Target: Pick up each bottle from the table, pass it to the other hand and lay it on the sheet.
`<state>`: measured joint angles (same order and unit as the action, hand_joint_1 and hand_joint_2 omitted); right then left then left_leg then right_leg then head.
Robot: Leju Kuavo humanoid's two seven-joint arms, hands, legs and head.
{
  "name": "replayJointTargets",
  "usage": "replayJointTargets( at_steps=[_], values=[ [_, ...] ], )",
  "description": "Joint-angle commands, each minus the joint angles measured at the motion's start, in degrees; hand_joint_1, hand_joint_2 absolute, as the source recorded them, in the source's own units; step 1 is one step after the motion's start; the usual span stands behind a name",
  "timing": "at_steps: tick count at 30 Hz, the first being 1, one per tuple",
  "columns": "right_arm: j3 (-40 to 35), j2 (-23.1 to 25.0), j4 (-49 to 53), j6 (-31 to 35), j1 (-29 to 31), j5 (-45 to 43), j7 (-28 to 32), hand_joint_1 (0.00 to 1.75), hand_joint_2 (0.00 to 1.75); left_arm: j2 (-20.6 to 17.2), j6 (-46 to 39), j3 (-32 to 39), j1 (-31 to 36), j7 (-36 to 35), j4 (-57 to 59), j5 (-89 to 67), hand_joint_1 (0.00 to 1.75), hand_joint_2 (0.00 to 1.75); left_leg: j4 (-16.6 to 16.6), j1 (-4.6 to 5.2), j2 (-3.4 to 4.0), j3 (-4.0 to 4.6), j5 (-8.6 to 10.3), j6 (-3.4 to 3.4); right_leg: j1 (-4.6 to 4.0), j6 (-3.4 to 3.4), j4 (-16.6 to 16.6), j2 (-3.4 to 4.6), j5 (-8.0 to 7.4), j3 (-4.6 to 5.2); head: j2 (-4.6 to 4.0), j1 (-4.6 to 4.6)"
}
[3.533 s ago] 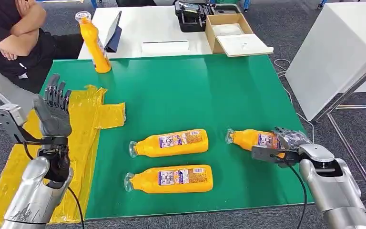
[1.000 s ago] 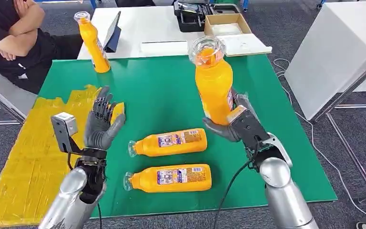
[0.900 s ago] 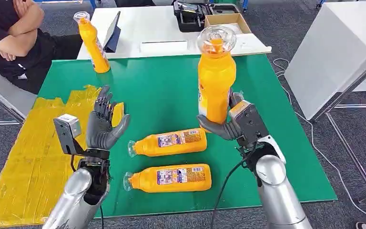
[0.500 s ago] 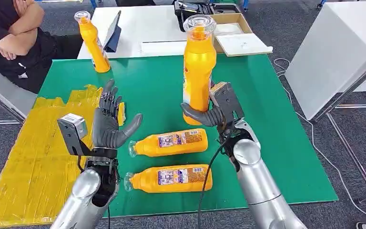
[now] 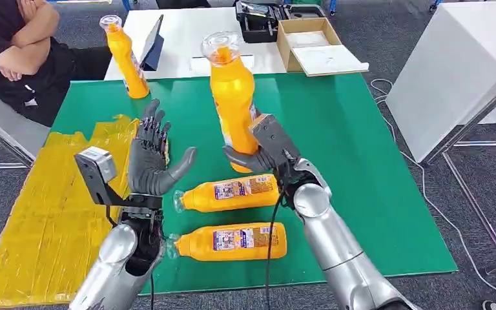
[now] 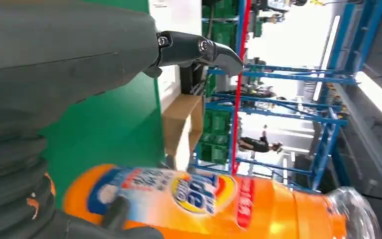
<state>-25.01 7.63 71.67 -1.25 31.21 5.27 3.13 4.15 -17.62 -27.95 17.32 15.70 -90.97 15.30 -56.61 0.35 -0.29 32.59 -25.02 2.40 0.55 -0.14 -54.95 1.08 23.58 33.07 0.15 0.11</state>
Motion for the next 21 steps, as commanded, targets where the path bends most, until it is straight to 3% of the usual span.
replayJointTargets(
  at_steps=[1,10,21],
  values=[
    [-6.0,2.2,-5.5,-0.9,3.7,-0.5,0.2,1.75,1.75,-1.3,-0.2,1.3,-1.4,-0.1,-2.0,-0.4,0.00,1.75,0.0,0.00,0.13,-0.13,-0.07,-0.15,0.00,0.04,0.0,0.05,0.04,-0.06,0.00,0.00],
    [-7.7,1.1,-5.3,-1.0,4.5,-1.8,0.1,1.75,1.75,1.0,0.0,-1.7,0.3,-2.0,-2.9,-2.2,0.00,1.75,0.0,0.01,-0.03,0.01,-0.02,-0.12,-0.01,0.02,0.0,-0.12,0.03,-0.01,0.00,-0.02],
    [-8.2,1.9,-6.2,-1.0,5.3,-1.9,-0.6,1.75,1.75,0.8,-0.3,-2.2,1.1,-2.8,-2.9,-1.9,0.00,1.75,0.0,0.04,-0.04,-0.05,-0.02,-0.15,0.00,0.04,0.0,-0.13,0.04,-0.05,0.00,-0.02]
  ],
)
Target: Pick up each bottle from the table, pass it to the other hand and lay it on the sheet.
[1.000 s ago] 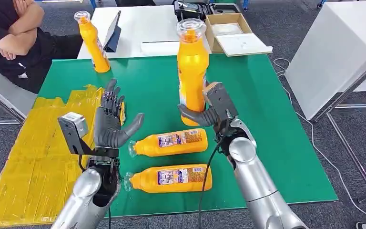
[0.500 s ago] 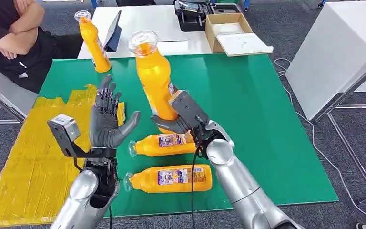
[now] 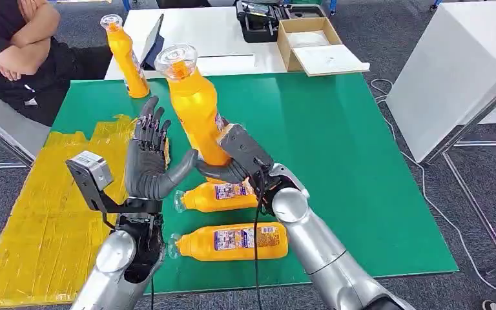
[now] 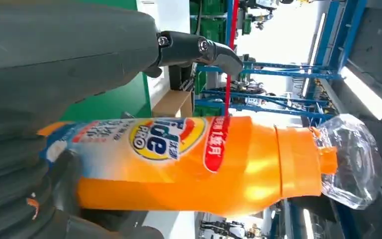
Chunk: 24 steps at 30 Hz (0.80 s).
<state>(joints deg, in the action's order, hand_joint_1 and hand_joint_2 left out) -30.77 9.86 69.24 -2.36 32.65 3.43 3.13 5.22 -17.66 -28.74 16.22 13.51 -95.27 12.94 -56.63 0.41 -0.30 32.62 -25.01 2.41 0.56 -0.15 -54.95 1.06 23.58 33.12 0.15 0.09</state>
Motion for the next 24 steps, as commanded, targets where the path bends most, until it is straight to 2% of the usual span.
replayJointTargets(
  at_steps=[1,10,24],
  values=[
    [-2.8,-0.1,-4.2,0.1,4.3,0.1,-0.9,1.75,1.75,-0.3,-0.2,-1.7,2.8,-0.8,1.6,0.6,0.00,1.75,0.0,-0.02,-0.03,-0.16,-0.07,-0.22,-0.02,0.06,0.0,-0.14,0.08,-0.16,0.00,0.00],
    [-7.3,1.8,-9.4,1.3,9.0,6.4,-4.1,1.75,1.75,1.0,0.5,-4.3,8.2,-6.0,6.5,3.8,0.00,1.75,0.0,-0.04,0.00,-0.12,-0.03,-0.17,-0.01,0.04,0.0,-0.10,0.04,-0.09,0.00,0.02],
    [-12.2,3.5,-7.4,1.5,10.7,12.8,-7.5,1.75,1.75,1.6,0.1,-5.3,13.1,-9.9,12.2,9.6,0.00,1.75,0.0,-0.03,0.00,-0.12,-0.03,-0.18,-0.01,0.05,0.0,-0.09,0.05,-0.11,0.00,0.02]
  ],
)
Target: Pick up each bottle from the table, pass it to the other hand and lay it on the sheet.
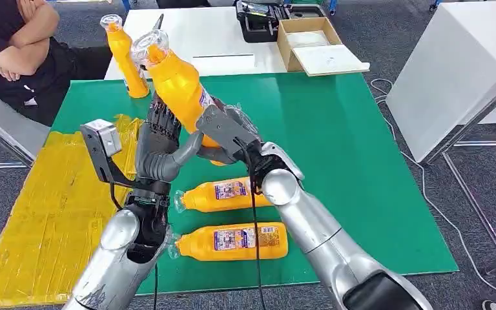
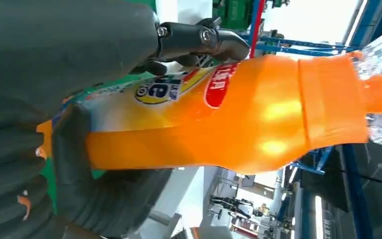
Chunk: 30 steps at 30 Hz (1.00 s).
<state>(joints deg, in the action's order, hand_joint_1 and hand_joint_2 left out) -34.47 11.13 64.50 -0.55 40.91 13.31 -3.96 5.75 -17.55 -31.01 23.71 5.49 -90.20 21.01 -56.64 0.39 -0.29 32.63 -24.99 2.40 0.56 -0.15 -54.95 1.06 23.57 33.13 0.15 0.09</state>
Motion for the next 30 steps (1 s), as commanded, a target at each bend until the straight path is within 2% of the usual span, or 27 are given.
replayJointTargets(
  at_steps=[1,24,28,30],
  values=[
    [-8.7,2.1,-2.6,-0.3,2.3,3.2,-0.5,1.75,1.75,1.1,0.0,-2.8,5.6,-1.9,6.9,1.6,0.00,1.75,0.0,-0.01,0.03,-0.19,-0.09,-0.23,-0.01,0.07,0.0,-0.09,0.09,-0.17,0.00,0.00],
    [-11.6,3.0,-1.3,-0.8,0.1,5.0,0.0,1.75,1.75,-0.1,-0.8,0.2,10.1,-4.7,9.4,-1.2,0.00,1.75,0.0,-0.07,0.09,-0.19,-0.08,-0.21,-0.06,0.08,0.0,0.00,0.06,-0.17,0.00,-0.02],
    [-12.4,3.0,-1.4,-0.8,0.2,5.1,0.0,1.75,1.75,0.0,-0.8,-0.4,10.9,-5.0,9.6,-2.2,0.00,1.75,-0.1,-0.12,-0.16,-0.16,-0.07,-0.23,-0.09,0.08,0.0,-0.22,0.09,-0.18,0.00,0.17],
    [-13.1,3.2,-1.4,-1.0,0.0,5.1,0.0,1.75,1.75,0.2,-0.9,-0.4,11.9,-5.4,10.2,-2.2,0.00,1.75,0.0,-0.09,0.02,-0.03,-0.04,-0.13,-0.07,0.04,0.0,-0.02,0.01,-0.01,0.00,0.17]
  ],
)
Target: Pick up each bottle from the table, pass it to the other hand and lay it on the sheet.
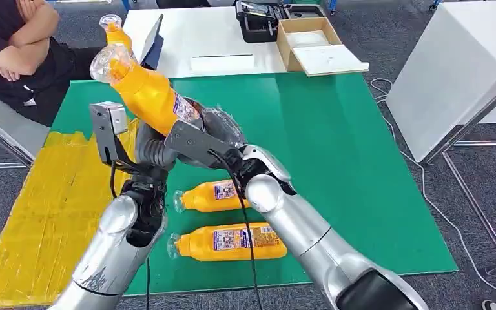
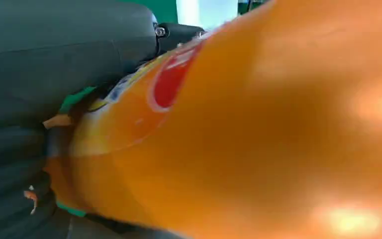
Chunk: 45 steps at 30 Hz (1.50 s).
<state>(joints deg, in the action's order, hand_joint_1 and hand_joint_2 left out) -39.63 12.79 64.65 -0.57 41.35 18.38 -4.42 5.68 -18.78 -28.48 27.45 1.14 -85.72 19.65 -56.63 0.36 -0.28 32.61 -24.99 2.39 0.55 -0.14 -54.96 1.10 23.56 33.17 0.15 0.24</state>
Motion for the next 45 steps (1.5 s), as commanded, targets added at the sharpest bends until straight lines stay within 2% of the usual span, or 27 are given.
replayJointTargets(
  at_steps=[1,11,12,13,26,27,28,29,30,45],
  values=[
    [-8.3,1.5,-1.5,-1.0,-0.4,-0.1,0.5,1.75,1.75,0.4,0.4,-3.0,8.6,-1.2,6.1,-0.9,0.00,1.75,-0.1,-0.08,0.00,-0.08,-0.09,-0.19,-0.07,0.05,0.0,-0.12,0.07,-0.12,0.00,-0.04],
    [-8.8,1.1,-1.5,-0.9,-0.3,-0.6,0.4,1.75,1.75,0.4,0.2,-2.8,9.3,-1.5,6.9,-0.9,0.00,1.75,0.0,-0.01,-0.08,-0.06,-0.02,-0.15,-0.03,0.05,0.0,-0.17,0.06,-0.11,0.00,0.00],
    [-8.8,1.1,-1.5,-0.9,-0.3,-0.7,0.4,1.75,1.75,0.5,0.2,-2.7,9.4,-1.5,7.0,-0.9,0.00,1.75,-0.1,-0.01,-0.14,-0.26,-0.12,-0.31,-0.04,0.09,-0.1,-0.31,0.18,-0.31,0.00,0.00],
    [-8.8,1.1,-1.5,-0.9,-0.3,-0.7,0.4,1.75,1.75,0.5,0.2,-2.7,9.4,-1.5,7.0,-0.9,0.00,1.75,0.0,-0.02,-0.06,-0.05,-0.03,-0.15,-0.04,0.05,0.0,-0.15,0.05,-0.09,0.00,0.00],
    [-9.7,1.5,-2.9,-1.3,0.4,-1.3,0.3,1.75,1.75,1.7,0.5,-3.4,10.5,-1.6,7.2,-0.7,0.00,1.75,-0.1,-0.04,-0.11,-0.09,-0.06,-0.20,-0.06,0.06,0.0,-0.22,0.09,-0.15,0.00,0.00],
    [-9.8,1.7,-3.6,-1.4,0.6,-1.3,0.4,1.75,1.75,2.2,0.7,-3.6,10.7,-1.4,7.2,-0.6,1.45,1.75,-0.1,-0.04,-0.11,-0.09,-0.07,-0.20,-0.06,0.06,0.0,-0.22,0.10,-0.16,0.00,0.00],
    [-9.8,1.7,-3.6,-1.4,0.6,-1.3,0.4,1.75,1.75,2.2,0.7,-3.6,10.7,-1.4,7.2,-0.6,1.52,1.75,-0.1,-0.04,-0.11,-0.11,-0.08,-0.21,-0.06,0.06,0.0,-0.23,0.11,-0.18,0.00,0.00],
    [-10.0,1.8,-4.0,-1.4,0.7,-1.4,0.4,1.75,1.75,2.1,0.9,-3.6,10.5,-0.7,6.9,-0.5,1.69,1.75,0.0,-0.03,-0.08,-0.05,-0.03,-0.12,-0.05,0.04,0.0,-0.16,0.05,-0.10,0.00,0.00],
    [-10.0,1.8,-4.1,-1.4,0.8,-1.4,0.5,1.75,1.75,2.1,1.0,-3.5,10.5,-0.6,6.9,-0.4,1.75,1.75,0.0,-0.04,-0.10,-0.02,-0.03,-0.13,-0.05,0.04,0.0,-0.18,0.05,-0.08,0.00,0.00],
    [-9.6,1.9,-5.2,-1.6,0.5,-1.5,1.0,1.75,1.75,2.2,1.4,-2.7,10.4,0.5,6.4,-0.4,1.75,1.75,-0.1,-0.05,-0.14,-0.12,-0.08,-0.20,-0.07,0.06,0.0,-0.26,0.12,-0.20,0.00,0.00]
  ],
)
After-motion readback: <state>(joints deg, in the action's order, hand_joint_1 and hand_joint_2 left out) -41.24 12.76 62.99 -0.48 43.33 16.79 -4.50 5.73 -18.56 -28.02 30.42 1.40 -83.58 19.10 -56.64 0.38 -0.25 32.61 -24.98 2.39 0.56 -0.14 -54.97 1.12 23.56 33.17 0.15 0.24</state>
